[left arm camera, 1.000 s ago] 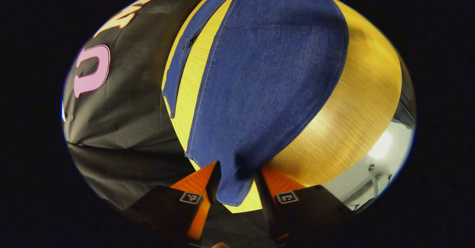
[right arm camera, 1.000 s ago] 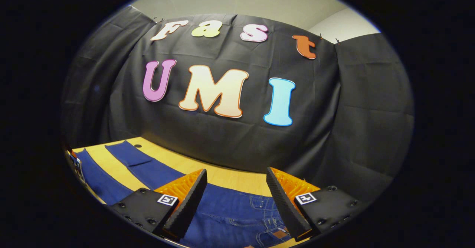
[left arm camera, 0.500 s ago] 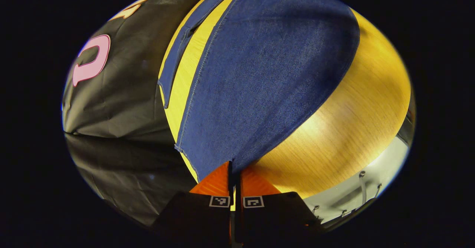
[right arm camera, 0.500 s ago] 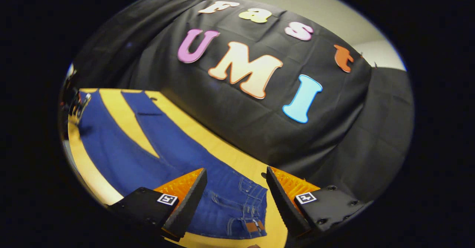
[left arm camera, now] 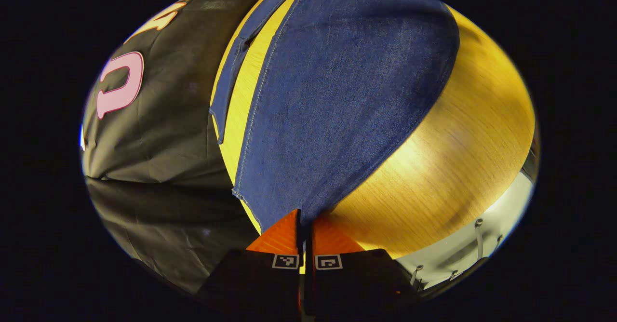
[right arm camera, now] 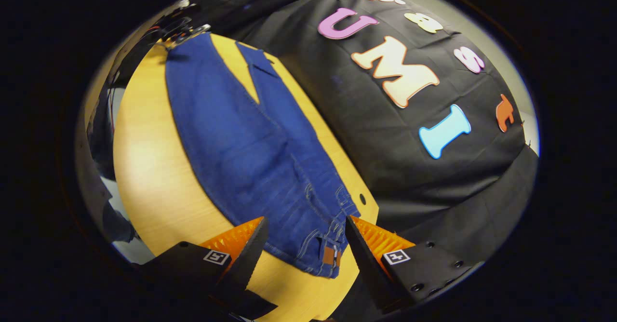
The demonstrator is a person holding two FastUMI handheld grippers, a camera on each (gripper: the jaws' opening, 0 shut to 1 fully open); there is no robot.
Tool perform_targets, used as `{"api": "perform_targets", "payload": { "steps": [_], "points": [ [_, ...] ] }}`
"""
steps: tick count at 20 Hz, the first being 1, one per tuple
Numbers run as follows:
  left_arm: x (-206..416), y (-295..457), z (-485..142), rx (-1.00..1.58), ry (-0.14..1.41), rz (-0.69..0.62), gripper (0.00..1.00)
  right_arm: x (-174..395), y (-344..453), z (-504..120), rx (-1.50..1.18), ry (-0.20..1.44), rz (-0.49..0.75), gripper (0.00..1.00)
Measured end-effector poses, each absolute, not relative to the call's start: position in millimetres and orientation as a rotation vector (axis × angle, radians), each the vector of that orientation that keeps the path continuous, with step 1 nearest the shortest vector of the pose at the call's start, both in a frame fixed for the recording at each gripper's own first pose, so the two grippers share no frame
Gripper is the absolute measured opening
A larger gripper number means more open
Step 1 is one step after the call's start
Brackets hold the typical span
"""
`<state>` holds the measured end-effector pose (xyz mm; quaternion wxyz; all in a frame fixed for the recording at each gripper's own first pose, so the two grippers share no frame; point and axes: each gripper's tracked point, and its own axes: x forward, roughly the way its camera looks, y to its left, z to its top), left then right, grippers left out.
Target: Grasp the waist and the cuffs of the jeans and fold them to make the two legs overlap; first hold the waist and fold one-third of the jeans toward the cuffs, then hold the cuffs and fold the remaining one-third in the same direction to finish folding.
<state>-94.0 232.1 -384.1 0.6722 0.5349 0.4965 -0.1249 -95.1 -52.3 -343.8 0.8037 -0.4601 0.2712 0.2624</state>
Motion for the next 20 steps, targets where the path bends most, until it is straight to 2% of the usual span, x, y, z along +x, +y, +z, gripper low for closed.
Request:
{"api": "perform_targets", "payload": {
  "steps": [8, 9, 13, 14, 15, 18, 19, 20],
  "points": [
    [-93.7, 233.4, -381.6, 1.221, 1.112, -0.273, 0.00, -114.2, -90.6, -399.1, -1.244, 0.677, 0.668, 1.00],
    [-92.6, 233.2, -381.7, 1.220, 1.111, -0.270, 0.00, -108.4, -89.5, -397.8, -1.285, 0.646, 0.677, 0.95],
    [-91.8, 234.2, -381.4, 1.215, 1.118, -0.233, 0.00, -90.6, -86.0, -413.8, -1.364, 0.600, 0.669, 0.90],
    [-92.4, 234.0, -381.1, 1.201, 1.120, -0.218, 0.00, -93.6, -79.8, -418.8, -1.360, 0.601, 0.682, 0.83],
    [-92.2, 234.0, -381.0, 1.185, 1.122, -0.197, 0.00, -94.5, -78.6, -425.9, -1.360, 0.628, 0.695, 0.70],
    [-92.0, 233.6, -380.5, 1.219, 1.102, -0.192, 0.00, -99.8, -78.7, -435.1, -1.346, 0.679, 0.682, 0.27],
    [-91.2, 234.5, -380.3, 1.234, 1.099, -0.208, 0.00, -96.2, -77.3, -434.0, -1.344, 0.678, 0.662, 0.09],
    [-91.5, 234.5, -380.6, 1.232, 1.106, -0.220, 0.00, -90.8, -77.4, -432.1, -1.330, 0.680, 0.643, 0.06]
  ]
}}
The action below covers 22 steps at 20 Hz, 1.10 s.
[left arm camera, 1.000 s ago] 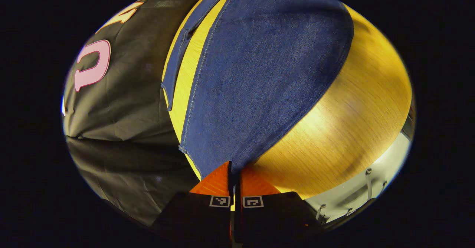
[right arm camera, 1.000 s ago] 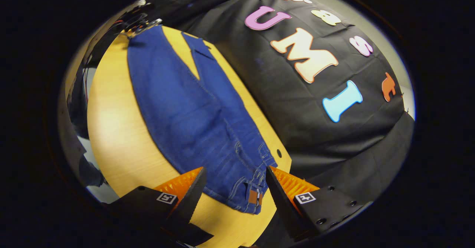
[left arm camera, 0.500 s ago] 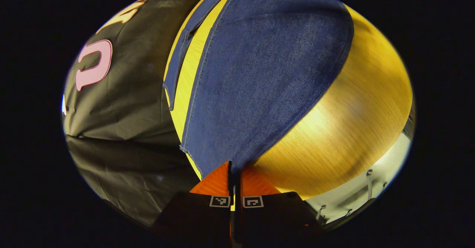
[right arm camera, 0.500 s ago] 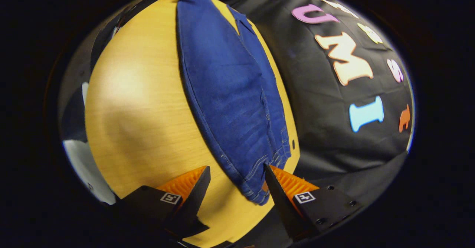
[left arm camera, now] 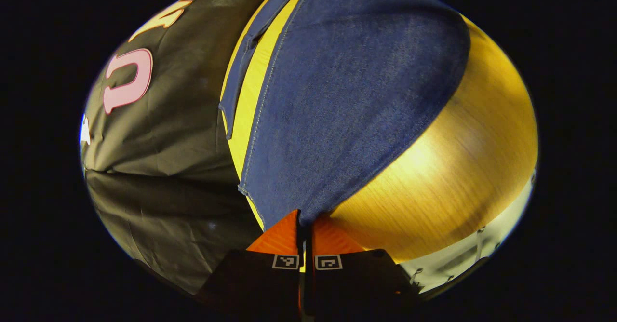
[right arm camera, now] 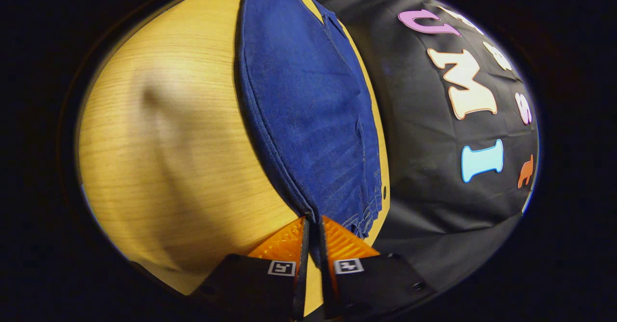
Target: Grasp the waist and the cuffs of the jeans and fold them to make the two legs overlap; first hold the waist and fold one-third of the jeans toward the cuffs, then hold the cuffs and fold the remaining one-third in the same direction to finish folding.
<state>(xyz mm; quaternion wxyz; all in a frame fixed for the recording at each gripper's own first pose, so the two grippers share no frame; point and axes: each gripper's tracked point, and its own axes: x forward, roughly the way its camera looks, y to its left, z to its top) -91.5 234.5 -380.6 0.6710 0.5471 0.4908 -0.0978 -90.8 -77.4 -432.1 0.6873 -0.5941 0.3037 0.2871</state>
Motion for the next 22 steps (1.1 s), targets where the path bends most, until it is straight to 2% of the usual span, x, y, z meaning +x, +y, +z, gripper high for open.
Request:
{"api": "perform_targets", "payload": {
  "steps": [3, 8, 14, 22],
  "points": [
    [-89.2, 231.4, -376.6, 1.095, 1.141, -0.195, 0.00, -91.9, -80.8, -424.5, -1.224, 0.730, 0.589, 0.06],
    [-64.7, 228.7, -345.7, 0.969, 1.092, -0.104, 0.00, -62.0, -70.5, -386.0, -1.089, 0.693, 0.435, 0.06],
    [-50.2, 222.4, -323.1, 0.878, 1.074, -0.050, 0.00, -1.6, -54.4, -336.1, -0.863, 0.645, 0.217, 0.06],
    [-17.9, 208.9, -283.2, 0.658, 1.053, 0.011, 0.00, 83.5, -37.7, -309.3, -0.686, 0.584, 0.038, 0.06]
  ]
}}
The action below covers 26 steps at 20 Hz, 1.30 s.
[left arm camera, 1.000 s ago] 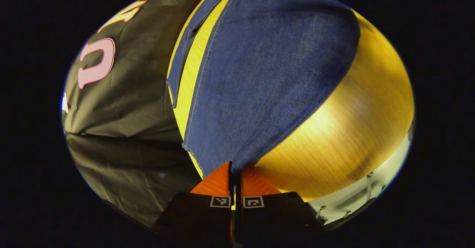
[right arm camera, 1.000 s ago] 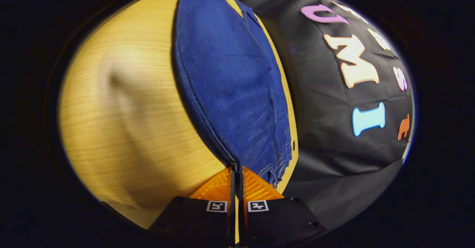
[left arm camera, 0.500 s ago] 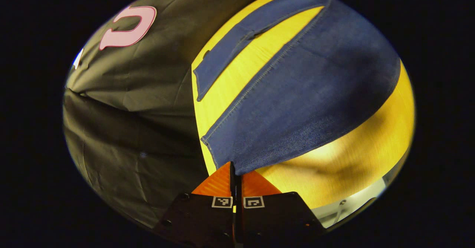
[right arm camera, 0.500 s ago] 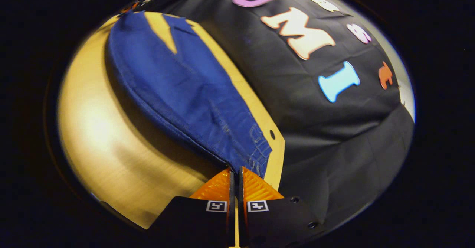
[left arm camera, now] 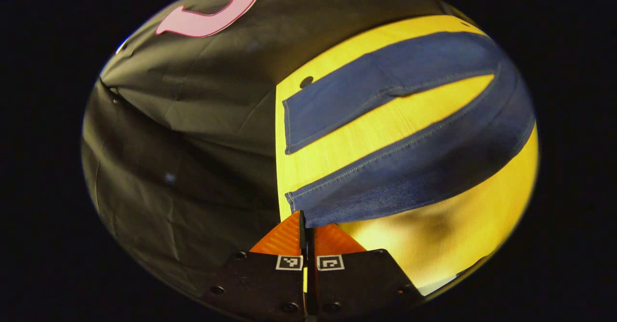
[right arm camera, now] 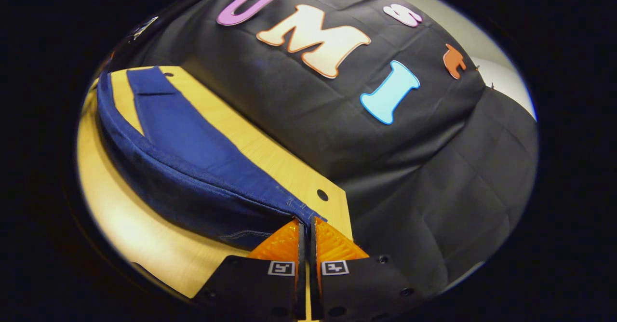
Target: Grasp the waist and the cuffs of the jeans and fold them to make the two legs overlap; first hold the waist and fold one-third of the jeans toward the cuffs, then hold the cuffs and fold the remaining one-third in the same direction to finish folding.
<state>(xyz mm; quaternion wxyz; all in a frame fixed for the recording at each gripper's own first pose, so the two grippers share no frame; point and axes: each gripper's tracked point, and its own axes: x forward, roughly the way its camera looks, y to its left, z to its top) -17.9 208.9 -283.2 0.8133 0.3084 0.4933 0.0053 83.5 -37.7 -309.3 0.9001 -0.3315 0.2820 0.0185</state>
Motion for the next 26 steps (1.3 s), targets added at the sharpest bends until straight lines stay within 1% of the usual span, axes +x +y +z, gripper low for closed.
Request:
{"api": "perform_targets", "payload": {
  "steps": [4, 11, 13, 15, 18, 20, 21, 22, 23, 24, 26],
  "points": [
    [-6.6, 198.3, -264.9, 0.604, 1.036, 0.015, 0.00, 119.2, -26.2, -316.0, -0.578, 0.574, -0.052, 0.06],
    [14.0, 177.6, -228.6, 0.513, 0.987, -0.028, 0.00, 181.5, -9.6, -339.0, -0.555, 0.554, -0.142, 0.05],
    [10.6, 176.7, -225.4, 0.505, 0.982, -0.037, 0.00, 195.6, -7.6, -355.5, -0.550, 0.573, -0.155, 0.05],
    [7.3, 178.8, -232.0, 0.498, 1.006, -0.057, 0.00, 208.5, -5.5, -369.2, -0.565, 0.594, -0.161, 0.05],
    [13.1, 177.4, -226.2, 0.488, 1.040, -0.088, 0.00, 224.8, -1.1, -393.5, -0.595, 0.629, -0.160, 0.05],
    [13.8, 177.1, -224.0, 0.500, 1.036, -0.080, 0.00, 231.9, -1.9, -412.1, -0.610, 0.658, -0.158, 0.06],
    [14.6, 177.4, -223.2, 0.494, 1.008, -0.072, 0.00, 235.0, -2.2, -418.0, -0.616, 0.669, -0.162, 0.08],
    [14.9, 180.5, -224.8, 0.481, 0.973, -0.069, 0.00, 236.7, -6.2, -422.2, -0.619, 0.678, -0.178, 0.09],
    [18.8, 183.3, -219.6, 0.466, 0.918, -0.053, 0.00, 234.3, -8.3, -420.4, -0.603, 0.685, -0.198, 0.27],
    [24.5, 192.3, -201.4, 0.440, 0.836, 0.009, 0.33, 230.1, -13.6, -419.0, -0.580, 0.693, -0.222, 0.45],
    [33.5, 192.3, -178.2, 0.339, 0.709, 0.035, 1.00, 229.1, -19.3, -395.5, -0.544, 0.656, -0.261, 0.81]
  ]
}}
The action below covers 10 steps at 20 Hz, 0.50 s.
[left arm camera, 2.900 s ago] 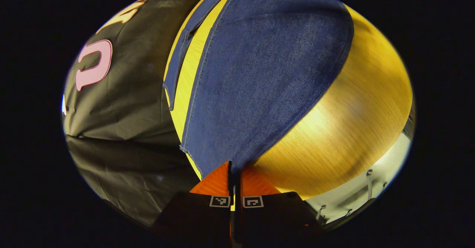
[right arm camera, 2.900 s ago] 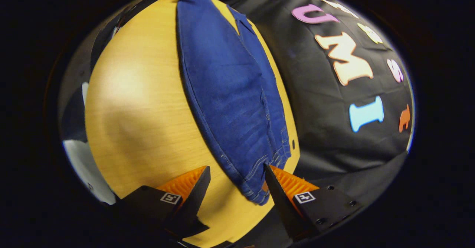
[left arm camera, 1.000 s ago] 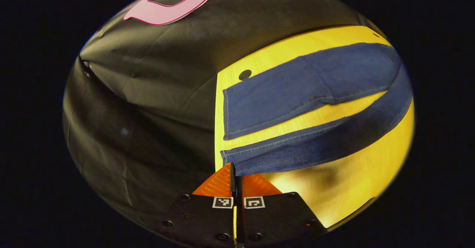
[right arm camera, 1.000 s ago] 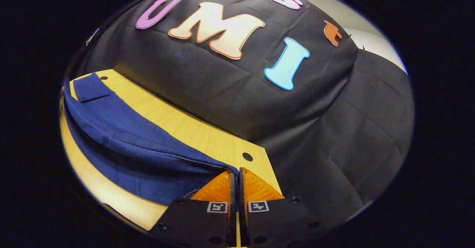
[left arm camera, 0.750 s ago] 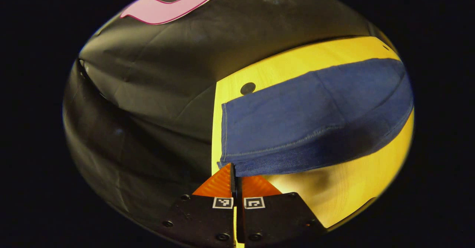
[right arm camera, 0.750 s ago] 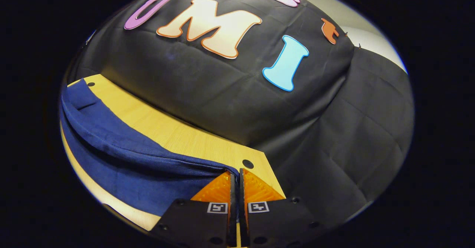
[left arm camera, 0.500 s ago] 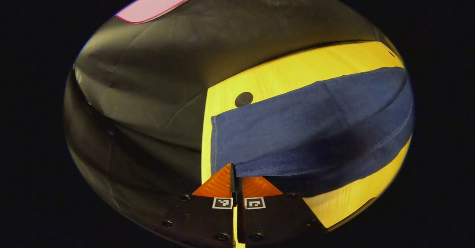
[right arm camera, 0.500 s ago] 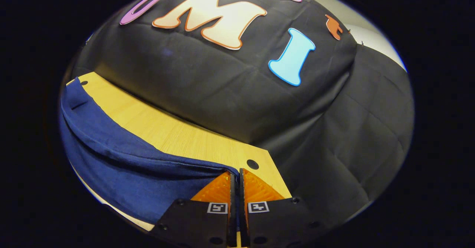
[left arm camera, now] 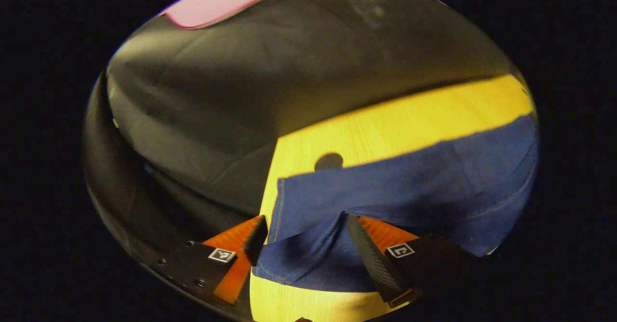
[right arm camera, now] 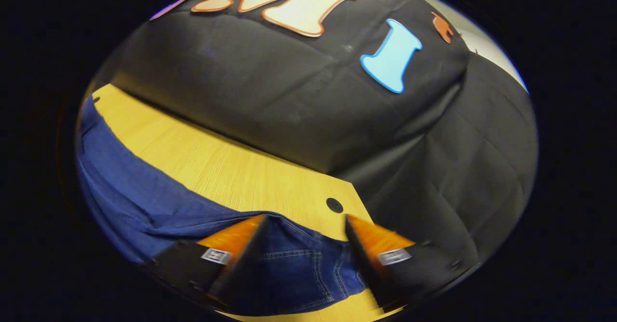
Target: Grasp the waist and the cuffs of the jeans and fold them to make the two legs overlap; first hold the waist and fold one-third of the jeans toward the cuffs, then hold the cuffs and fold the remaining one-third in the same direction to finish folding.
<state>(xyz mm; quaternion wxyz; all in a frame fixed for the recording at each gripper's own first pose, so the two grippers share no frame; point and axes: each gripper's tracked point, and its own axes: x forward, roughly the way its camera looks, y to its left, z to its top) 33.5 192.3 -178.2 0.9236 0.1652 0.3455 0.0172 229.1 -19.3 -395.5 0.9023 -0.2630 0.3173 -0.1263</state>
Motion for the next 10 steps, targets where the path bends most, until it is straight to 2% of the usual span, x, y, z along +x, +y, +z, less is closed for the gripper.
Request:
{"api": "perform_targets", "payload": {
  "steps": [1, 2, 7, 10],
  "points": [
    [29.3, 188.9, -168.1, 0.283, 0.663, 0.044, 1.00, 224.2, -24.7, -383.9, -0.542, 0.639, -0.275, 0.99],
    [27.1, 187.6, -160.8, 0.265, 0.666, 0.055, 0.93, 218.6, -27.5, -376.8, -0.542, 0.632, -0.279, 0.99],
    [18.3, 190.2, -154.5, 0.106, 0.655, 0.135, 0.95, 179.7, -61.1, -369.1, -0.462, 0.646, -0.259, 0.99],
    [28.3, 193.7, -144.1, 0.036, 0.566, 0.151, 0.95, 158.4, -90.4, -375.8, -0.368, 0.668, -0.279, 1.00]
  ]
}}
